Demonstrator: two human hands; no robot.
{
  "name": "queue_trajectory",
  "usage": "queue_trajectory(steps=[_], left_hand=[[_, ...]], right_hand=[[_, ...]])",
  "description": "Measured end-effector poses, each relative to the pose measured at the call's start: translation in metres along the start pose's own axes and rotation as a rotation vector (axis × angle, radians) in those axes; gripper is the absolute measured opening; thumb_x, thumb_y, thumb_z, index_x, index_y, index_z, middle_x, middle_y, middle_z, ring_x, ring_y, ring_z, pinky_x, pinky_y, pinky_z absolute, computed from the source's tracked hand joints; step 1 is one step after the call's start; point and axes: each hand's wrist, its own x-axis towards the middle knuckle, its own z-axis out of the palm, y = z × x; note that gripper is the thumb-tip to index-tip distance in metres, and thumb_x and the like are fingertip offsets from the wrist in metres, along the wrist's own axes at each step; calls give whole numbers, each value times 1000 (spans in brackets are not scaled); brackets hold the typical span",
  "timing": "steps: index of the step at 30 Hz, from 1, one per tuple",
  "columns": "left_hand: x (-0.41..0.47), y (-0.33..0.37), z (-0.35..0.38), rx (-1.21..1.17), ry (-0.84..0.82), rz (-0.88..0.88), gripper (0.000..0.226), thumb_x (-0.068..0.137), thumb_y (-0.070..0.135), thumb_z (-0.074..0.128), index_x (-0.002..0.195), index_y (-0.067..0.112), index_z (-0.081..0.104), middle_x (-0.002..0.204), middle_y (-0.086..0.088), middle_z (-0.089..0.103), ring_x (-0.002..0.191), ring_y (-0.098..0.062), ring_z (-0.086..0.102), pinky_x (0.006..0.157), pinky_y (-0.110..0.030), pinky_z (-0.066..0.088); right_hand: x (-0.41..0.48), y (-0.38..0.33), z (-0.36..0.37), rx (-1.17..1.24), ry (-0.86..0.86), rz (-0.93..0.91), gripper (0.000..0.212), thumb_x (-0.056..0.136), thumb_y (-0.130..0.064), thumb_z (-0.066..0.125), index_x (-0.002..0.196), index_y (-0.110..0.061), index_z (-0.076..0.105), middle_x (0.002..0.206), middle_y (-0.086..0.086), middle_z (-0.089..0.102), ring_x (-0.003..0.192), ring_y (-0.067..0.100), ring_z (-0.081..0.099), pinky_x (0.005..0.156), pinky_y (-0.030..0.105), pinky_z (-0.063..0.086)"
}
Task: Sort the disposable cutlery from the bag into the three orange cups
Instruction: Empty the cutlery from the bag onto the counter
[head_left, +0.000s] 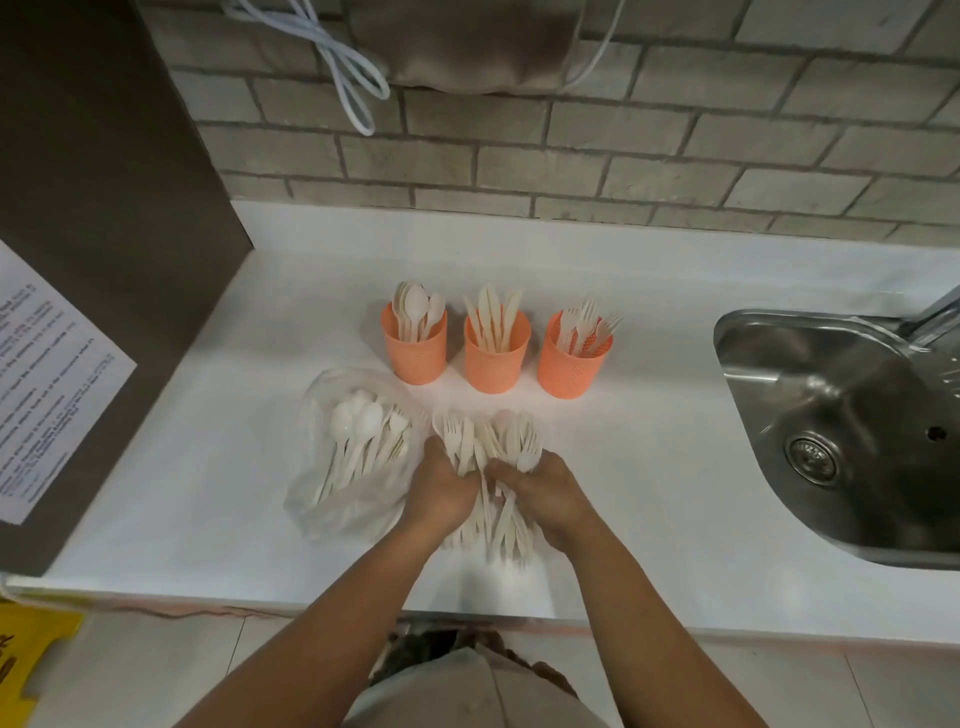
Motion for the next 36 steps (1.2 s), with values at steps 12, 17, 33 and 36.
queue_trajectory(steps=[12, 17, 33, 36], left_hand=[[0, -2, 3, 11, 53, 24, 46, 89, 13, 72, 130, 21, 52, 113, 5, 67, 106, -19, 66, 86, -29, 50], [1, -1, 2, 44, 109, 53, 45, 88, 14, 73, 129, 17, 54, 111, 4, 68, 100, -18, 66, 82, -30, 51], [-8, 3, 10, 168, 34, 110, 69, 90, 6, 69, 150, 19, 38, 127, 3, 56, 106, -10, 54, 78, -13, 40], [-7, 3, 11, 108, 95, 125, 62, 92, 7, 67, 147, 22, 43, 134, 0, 61, 104, -9, 56, 66, -3, 38]], right_hand=[[-6, 2, -15, 82, 127, 42, 25, 87, -8, 73, 109, -18, 76, 100, -1, 80, 95, 21, 76, 86, 40, 62], [-11, 3, -17, -3, 252, -62, 17, 91, -26, 73, 108, -27, 73, 101, -9, 78, 95, 12, 73, 83, 31, 59], [-13, -1, -30, -396, 283, -92, 16, 98, -17, 59, 112, -9, 60, 98, -1, 64, 77, 9, 62, 54, 7, 39], [-15, -2, -33, -410, 345, -133, 9, 98, -14, 57, 106, -10, 59, 90, -4, 62, 79, 14, 59, 58, 6, 37]])
